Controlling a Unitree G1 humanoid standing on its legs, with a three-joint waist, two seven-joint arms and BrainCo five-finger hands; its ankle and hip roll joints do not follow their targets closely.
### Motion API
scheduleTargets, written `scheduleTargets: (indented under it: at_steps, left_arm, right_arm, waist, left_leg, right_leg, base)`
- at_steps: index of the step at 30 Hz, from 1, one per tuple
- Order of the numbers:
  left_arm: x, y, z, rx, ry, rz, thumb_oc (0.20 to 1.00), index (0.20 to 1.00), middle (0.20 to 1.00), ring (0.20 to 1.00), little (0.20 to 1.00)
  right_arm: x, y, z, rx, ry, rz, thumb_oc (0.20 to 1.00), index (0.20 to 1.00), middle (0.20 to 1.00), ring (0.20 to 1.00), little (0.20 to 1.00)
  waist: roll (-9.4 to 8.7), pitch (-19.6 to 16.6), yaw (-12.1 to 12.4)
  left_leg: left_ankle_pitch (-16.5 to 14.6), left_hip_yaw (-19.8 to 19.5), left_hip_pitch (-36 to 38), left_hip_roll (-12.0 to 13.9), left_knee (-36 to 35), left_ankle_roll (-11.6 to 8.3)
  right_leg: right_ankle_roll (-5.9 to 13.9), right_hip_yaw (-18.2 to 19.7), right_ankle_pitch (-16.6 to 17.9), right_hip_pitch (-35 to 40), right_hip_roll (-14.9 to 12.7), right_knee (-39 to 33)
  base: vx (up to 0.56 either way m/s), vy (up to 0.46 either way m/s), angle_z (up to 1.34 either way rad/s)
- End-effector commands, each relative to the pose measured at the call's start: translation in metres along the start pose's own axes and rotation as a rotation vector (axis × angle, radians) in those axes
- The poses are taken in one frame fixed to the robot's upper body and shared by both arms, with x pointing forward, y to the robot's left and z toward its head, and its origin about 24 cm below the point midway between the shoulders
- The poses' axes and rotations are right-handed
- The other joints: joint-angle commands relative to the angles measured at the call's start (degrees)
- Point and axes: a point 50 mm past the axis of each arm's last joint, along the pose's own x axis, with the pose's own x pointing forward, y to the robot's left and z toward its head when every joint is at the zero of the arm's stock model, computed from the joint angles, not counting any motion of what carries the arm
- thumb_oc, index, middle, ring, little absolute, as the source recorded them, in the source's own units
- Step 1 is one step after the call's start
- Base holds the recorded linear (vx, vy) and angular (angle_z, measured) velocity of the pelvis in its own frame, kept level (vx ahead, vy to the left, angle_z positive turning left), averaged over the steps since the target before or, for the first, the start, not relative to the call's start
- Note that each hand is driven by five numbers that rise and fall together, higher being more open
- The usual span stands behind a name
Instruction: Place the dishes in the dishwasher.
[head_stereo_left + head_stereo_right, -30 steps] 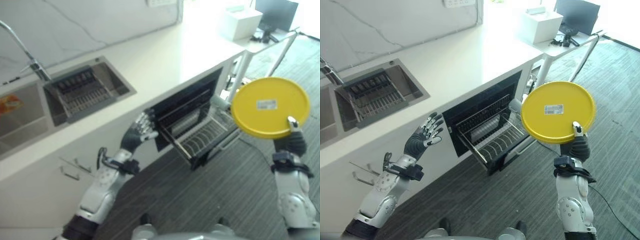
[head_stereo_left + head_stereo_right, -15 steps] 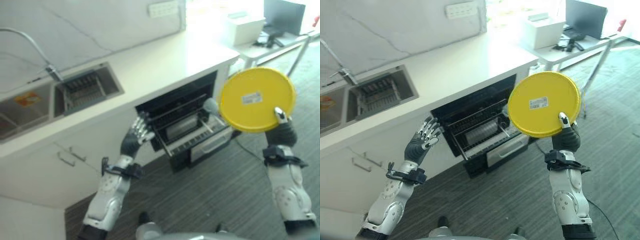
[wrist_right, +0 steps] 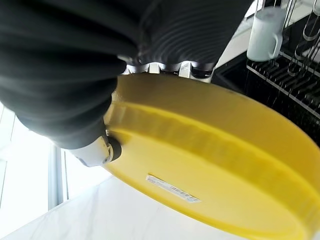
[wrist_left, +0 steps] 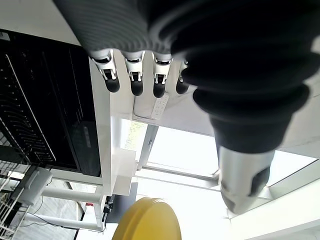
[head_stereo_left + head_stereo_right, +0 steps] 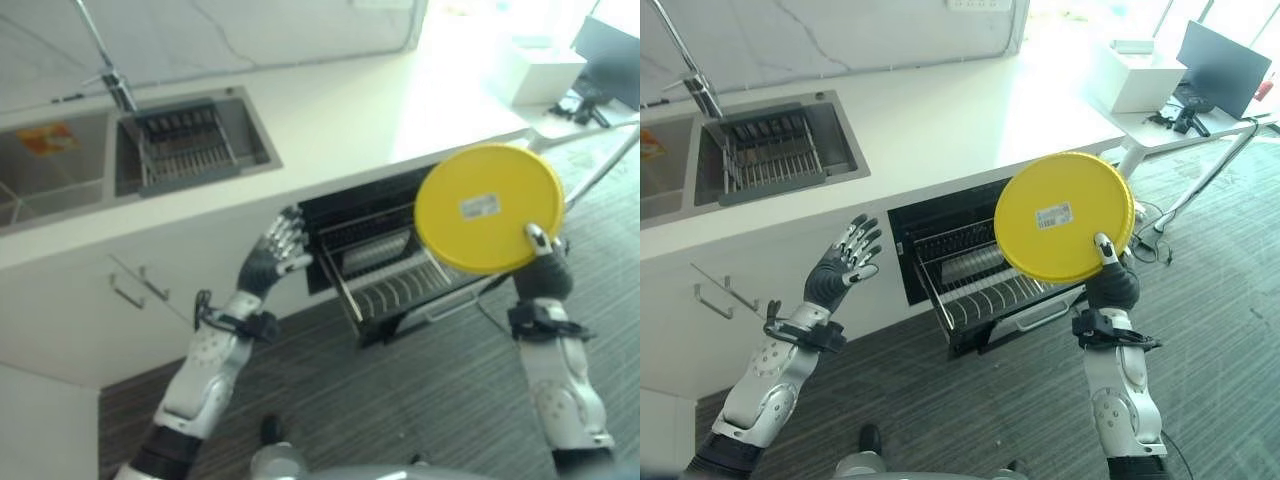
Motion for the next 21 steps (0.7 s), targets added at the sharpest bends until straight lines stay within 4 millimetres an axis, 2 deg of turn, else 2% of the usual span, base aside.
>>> scheduleTargets:
  at_steps: [1,2,4,5,6,7,9,10,13,15,18,21]
  left_arm:
    - [0.003,-0.007,0.025,0.075,-0.124,-0.073,1.0,1.0,1.0,1.0,1.0]
    - [0.003,-0.006,0.025,0.085,-0.118,-0.077,1.0,1.0,1.0,1.0,1.0]
    - [0.003,-0.006,0.026,0.103,-0.108,-0.079,1.0,1.0,1.0,1.0,1.0]
    - [0.003,-0.005,0.027,0.102,-0.109,-0.077,1.0,1.0,1.0,1.0,1.0]
    - [0.004,-0.005,0.028,0.103,-0.111,-0.079,1.0,1.0,1.0,1.0,1.0]
    - [0.004,-0.007,0.029,0.108,-0.113,-0.085,1.0,1.0,1.0,1.0,1.0]
    - [0.003,-0.01,0.028,0.111,-0.115,-0.109,1.0,1.0,1.0,1.0,1.0]
    - [0.004,-0.011,0.028,0.116,-0.116,-0.122,1.0,1.0,1.0,1.0,1.0]
    - [0.001,-0.01,0.027,0.126,-0.091,-0.124,1.0,1.0,1.0,1.0,1.0]
    - [0.0,-0.011,0.024,0.066,-0.08,-0.114,1.0,1.0,1.0,1.0,1.0]
    - [-0.005,-0.013,0.02,0.046,-0.068,-0.089,1.0,1.0,1.0,1.0,1.0]
    - [-0.007,-0.011,0.022,0.041,-0.085,-0.081,1.0,1.0,1.0,1.0,1.0]
  right_arm:
    - [0.011,0.025,0.035,0.018,-0.205,0.15,0.2,0.2,0.2,0.2,0.2]
    - [0.01,0.025,0.033,0.022,-0.197,0.154,0.2,0.2,0.2,0.2,0.2]
    - [0.011,0.025,0.032,0.033,-0.186,0.162,0.2,0.2,0.2,0.2,0.2]
    - [0.011,0.023,0.034,0.039,-0.187,0.163,0.2,0.2,0.2,0.2,0.2]
    - [0.011,0.022,0.035,0.044,-0.191,0.161,0.2,0.2,0.2,0.2,0.2]
    - [0.011,0.021,0.036,0.058,-0.198,0.155,0.2,0.2,0.2,0.2,0.2]
    - [0.011,0.025,0.032,0.074,-0.199,0.145,0.2,0.2,0.2,0.2,0.2]
    - [0.012,0.027,0.031,0.076,-0.198,0.149,0.2,0.2,0.2,0.2,0.2]
    - [0.012,0.03,0.026,0.046,-0.166,0.155,0.2,0.2,0.2,0.2,0.2]
    - [0.011,0.033,0.026,0.003,-0.164,0.166,0.2,0.2,0.2,0.2,0.2]
    - [0.011,0.036,0.028,-0.084,-0.136,0.192,0.2,0.2,0.2,0.2,0.2]
    - [0.014,0.034,0.029,-0.145,-0.119,0.208,0.2,0.2,0.2,0.2,0.2]
  waist:
    - [2.83,-0.3,1.2]
    - [2.89,0.0,0.9]
    - [2.58,0.3,0.7]
    - [2.26,0.3,0.7]
    - [2.06,0.4,0.6]
    - [1.81,0.6,0.3]
    - [1.96,0.8,-0.8]
    - [2.05,0.9,-1.2]
    - [2.31,0.1,-1.4]
    - [2.63,-0.7,-1.9]
    - [3.75,-1.5,-2.8]
    - [4.54,-0.8,-3.1]
  left_leg:
    - [-4.1,-4.3,-0.5,-4.4,-1.0,5.01]
    - [-4.3,-5.0,-0.3,-4.3,-1.0,5.06]
    - [-4.6,-6.5,0.1,-3.7,-1.0,4.43]
    - [-4.9,-6.6,0.2,-3.1,-1.0,3.72]
    - [-5.1,-6.3,0.3,-2.7,-1.0,3.21]
    - [-5.4,-6.1,0.5,-2.0,-1.0,2.29]
    - [-6.3,-6.6,1.4,-0.6,-1.0,1.28]
    - [-6.7,-6.8,1.8,-0.1,-1.0,1.14]
    - [-6.7,-6.4,2.8,2.2,-1.0,0.63]
    - [-5.9,-5.9,3.3,4.0,-1.0,-0.33]
    - [-3.8,-4.9,3.9,6.7,-1.0,-2.47]
    - [-2.4,-4.0,3.4,8.0,0.8,-3.64]
  right_leg:
    - [0.88,1.1,-2.4,0.0,6.6,11.2]
    - [0.58,1.9,-2.2,-1.8,7.0,12.5]
    - [-0.25,1.8,-3.4,-2.2,7.3,7.5]
    - [-0.27,1.4,-3.7,-1.1,6.6,2.6]
    - [-0.01,1.4,-3.0,-0.8,5.9,-0.9]
    - [0.75,1.6,-0.4,-0.6,5.1,-6.2]
    - [1.69,3.5,3.5,-2.1,4.2,-10.4]
    - [1.89,4.1,4.2,-3.0,4.0,-10.5]
    - [2.18,3.5,2.1,-2.5,5.0,-10.5]
    - [1.47,4.7,0.3,-2.2,6.3,-10.5]
    - [-0.59,5.6,-1.5,-1.2,8.3,-10.5]
    - [-1.92,5.5,-2.1,-0.8,9.4,-10.5]
  base:
    - [0.17,0.12,-0.12]
    - [0.19,0.008,-0.19]
    - [0.16,-0.143,-0.12]
    - [0.13,-0.238,0.06]
    - [0.16,-0.356,0.18]
    - [0.14,-0.345,0.19]
    - [0.18,-0.454,0.1]
    - [0.2,-0.531,0.09]
    - [0.15,-0.454,0.22]
    - [0.17,-0.405,0.0]
    - [0.15,-0.322,0.03]
    - [0.03,-0.21,-0.04]
